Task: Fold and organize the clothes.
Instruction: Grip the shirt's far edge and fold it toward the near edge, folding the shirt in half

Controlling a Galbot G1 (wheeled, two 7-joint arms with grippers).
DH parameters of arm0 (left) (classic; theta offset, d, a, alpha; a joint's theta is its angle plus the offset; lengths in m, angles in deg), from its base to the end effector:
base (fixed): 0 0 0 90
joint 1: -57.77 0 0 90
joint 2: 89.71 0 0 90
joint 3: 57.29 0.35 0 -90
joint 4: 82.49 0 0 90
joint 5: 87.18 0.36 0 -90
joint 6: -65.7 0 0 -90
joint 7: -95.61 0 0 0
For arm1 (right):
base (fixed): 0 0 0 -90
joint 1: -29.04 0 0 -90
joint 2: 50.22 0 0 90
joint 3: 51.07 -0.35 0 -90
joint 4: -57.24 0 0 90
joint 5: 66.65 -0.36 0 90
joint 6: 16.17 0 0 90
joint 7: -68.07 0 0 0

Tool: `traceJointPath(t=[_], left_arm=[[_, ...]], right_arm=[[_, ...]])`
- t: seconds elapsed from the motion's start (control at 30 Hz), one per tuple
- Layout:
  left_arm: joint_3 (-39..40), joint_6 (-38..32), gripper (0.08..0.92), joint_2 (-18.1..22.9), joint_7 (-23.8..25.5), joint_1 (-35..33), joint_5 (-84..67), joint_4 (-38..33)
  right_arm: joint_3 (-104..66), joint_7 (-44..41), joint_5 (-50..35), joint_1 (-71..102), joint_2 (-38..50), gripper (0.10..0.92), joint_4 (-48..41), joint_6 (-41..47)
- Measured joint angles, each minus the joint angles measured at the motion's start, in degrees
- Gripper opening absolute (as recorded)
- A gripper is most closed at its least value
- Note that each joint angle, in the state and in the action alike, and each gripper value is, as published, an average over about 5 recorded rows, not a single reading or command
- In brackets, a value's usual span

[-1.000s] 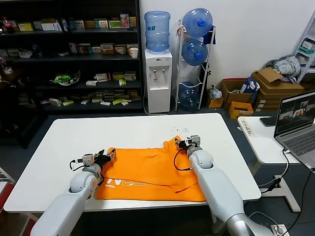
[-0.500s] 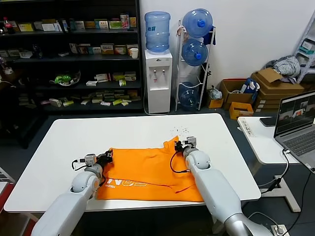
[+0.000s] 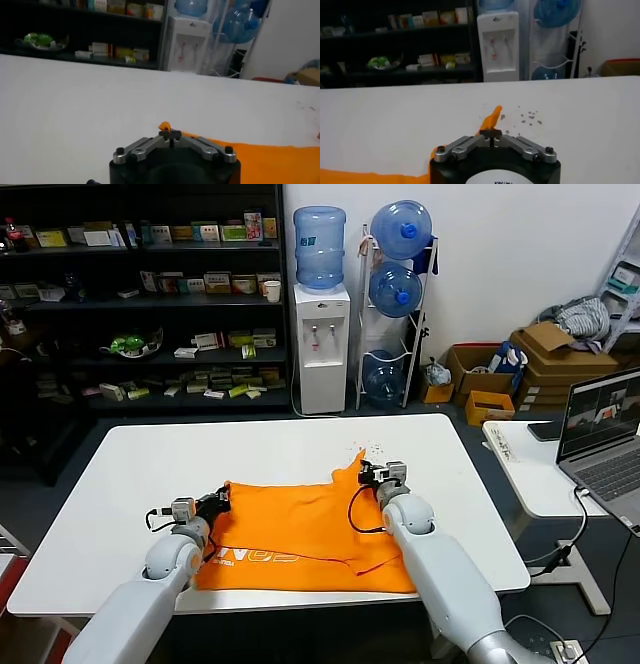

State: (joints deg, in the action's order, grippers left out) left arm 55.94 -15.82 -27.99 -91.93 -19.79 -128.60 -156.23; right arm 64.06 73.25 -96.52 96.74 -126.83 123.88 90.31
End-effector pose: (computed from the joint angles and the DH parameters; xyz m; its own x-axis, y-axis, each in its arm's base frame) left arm 0.4096 0.0935 -0.3823 -0.9193 0.0871 0.3837 0.0451 0.9921 -0.1172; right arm 0.4711 0.0224 -0.3600 -0.8850 -0.2203 0.4102 -0.1886 0.9751 0.1169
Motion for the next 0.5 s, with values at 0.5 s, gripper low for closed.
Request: traceJointPath(t=[0.5], left_arm=[[-6.35, -4.52, 0.097, -3.11, -1.1, -14.83, 6.44, -14.91]], right_arm=[[-2.32, 4.97, -2.99, 18.34, 10.78, 0.124, 23.79, 0.74]])
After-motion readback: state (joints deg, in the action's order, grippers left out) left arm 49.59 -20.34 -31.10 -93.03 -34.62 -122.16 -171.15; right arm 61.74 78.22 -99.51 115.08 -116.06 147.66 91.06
